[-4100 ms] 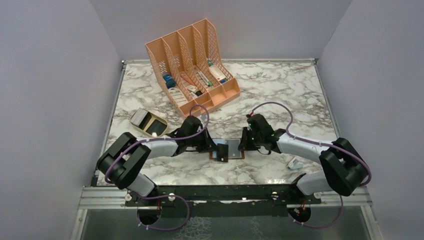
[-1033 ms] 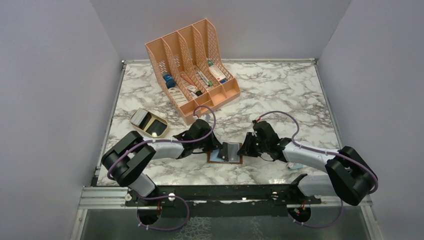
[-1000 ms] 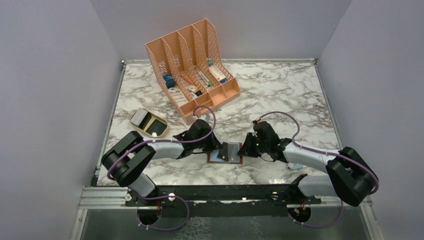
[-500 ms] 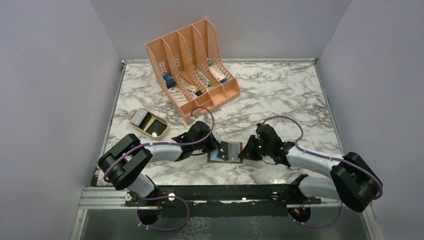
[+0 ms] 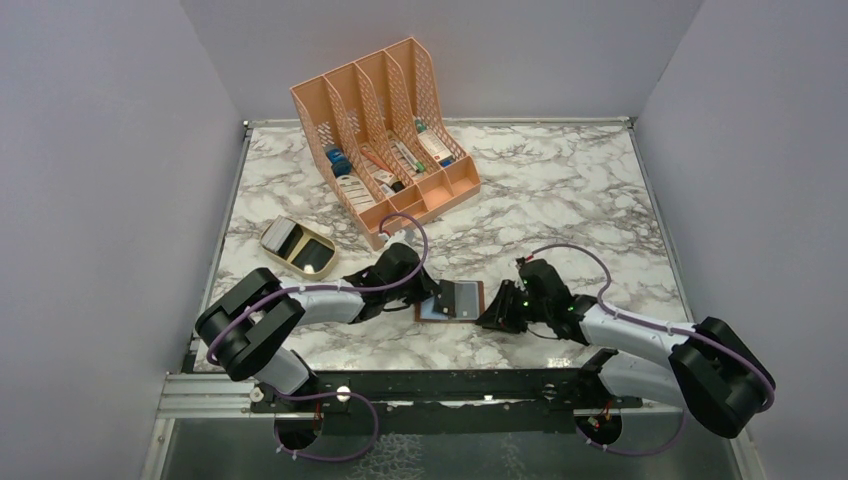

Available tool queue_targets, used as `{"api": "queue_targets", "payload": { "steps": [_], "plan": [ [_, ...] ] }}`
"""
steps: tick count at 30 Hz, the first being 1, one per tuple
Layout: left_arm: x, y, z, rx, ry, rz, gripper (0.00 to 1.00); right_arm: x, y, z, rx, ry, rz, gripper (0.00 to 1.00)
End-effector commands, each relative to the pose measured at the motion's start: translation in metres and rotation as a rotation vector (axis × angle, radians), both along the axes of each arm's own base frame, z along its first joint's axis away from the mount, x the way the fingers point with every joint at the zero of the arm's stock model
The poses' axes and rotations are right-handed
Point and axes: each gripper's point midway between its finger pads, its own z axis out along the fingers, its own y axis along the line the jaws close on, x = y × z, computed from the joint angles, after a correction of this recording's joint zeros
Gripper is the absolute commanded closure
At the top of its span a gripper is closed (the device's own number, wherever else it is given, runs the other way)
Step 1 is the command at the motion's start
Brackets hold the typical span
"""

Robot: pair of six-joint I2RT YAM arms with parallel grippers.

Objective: Put the credit cards into the card holder
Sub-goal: Insert the credit card into the card holder.

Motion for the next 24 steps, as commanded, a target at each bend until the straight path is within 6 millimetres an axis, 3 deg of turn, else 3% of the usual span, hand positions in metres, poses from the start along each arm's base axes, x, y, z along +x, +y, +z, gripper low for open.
{"api": "queue_targets", "payload": {
  "steps": [1,7,14,24],
  "plan": [
    [0.006,0.003,0.003,0.016,-0.04,0.025,1.0,-0.006,0.004,-0.002,0.039,0.014,0.006,0.75],
    [0.005,0.003,0.002,0.022,-0.042,0.022,1.0,0.0,0.006,0.004,0.017,-0.013,0.029,0.76],
    [0.003,-0.004,0.004,0.02,-0.053,-0.02,1.0,0.015,0.004,0.02,-0.051,-0.109,0.081,0.63],
    [0.002,-0.004,0.007,0.012,-0.059,-0.025,1.0,0.037,0.011,0.004,-0.192,-0.084,0.17,0.66]
  ]
}}
